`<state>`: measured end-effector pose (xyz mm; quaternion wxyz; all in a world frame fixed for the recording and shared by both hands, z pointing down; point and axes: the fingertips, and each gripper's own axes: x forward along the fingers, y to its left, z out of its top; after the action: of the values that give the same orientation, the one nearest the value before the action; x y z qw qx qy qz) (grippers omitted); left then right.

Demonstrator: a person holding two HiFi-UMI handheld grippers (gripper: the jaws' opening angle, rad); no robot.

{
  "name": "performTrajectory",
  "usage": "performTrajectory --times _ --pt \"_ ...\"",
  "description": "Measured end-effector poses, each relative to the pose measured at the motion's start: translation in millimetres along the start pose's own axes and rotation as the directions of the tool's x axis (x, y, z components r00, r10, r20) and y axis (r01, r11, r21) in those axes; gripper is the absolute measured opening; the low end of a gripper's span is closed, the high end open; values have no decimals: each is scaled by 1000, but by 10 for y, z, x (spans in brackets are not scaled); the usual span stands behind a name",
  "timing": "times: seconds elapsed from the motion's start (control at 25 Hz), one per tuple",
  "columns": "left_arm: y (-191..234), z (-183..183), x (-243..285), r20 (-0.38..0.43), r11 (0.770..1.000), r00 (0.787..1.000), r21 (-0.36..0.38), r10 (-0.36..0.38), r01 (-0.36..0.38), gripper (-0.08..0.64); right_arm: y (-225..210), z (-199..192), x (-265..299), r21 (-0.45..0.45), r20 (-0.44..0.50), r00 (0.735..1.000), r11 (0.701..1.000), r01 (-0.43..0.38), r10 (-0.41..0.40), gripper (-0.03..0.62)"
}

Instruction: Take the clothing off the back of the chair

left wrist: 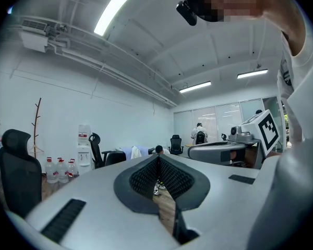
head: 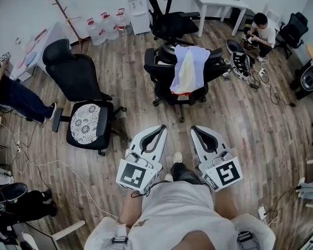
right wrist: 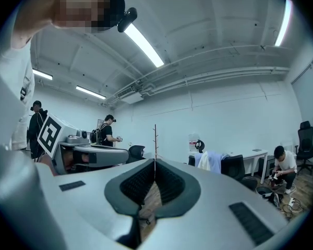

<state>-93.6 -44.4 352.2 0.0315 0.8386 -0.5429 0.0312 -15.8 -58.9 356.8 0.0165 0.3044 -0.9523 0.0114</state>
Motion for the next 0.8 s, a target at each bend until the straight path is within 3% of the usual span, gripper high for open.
performTrajectory --times 0.8 --pt "310 -35 798 -10 998 999 -37 -51 51 17 -691 -87 478 30 -20 1000 999 13 -12 21"
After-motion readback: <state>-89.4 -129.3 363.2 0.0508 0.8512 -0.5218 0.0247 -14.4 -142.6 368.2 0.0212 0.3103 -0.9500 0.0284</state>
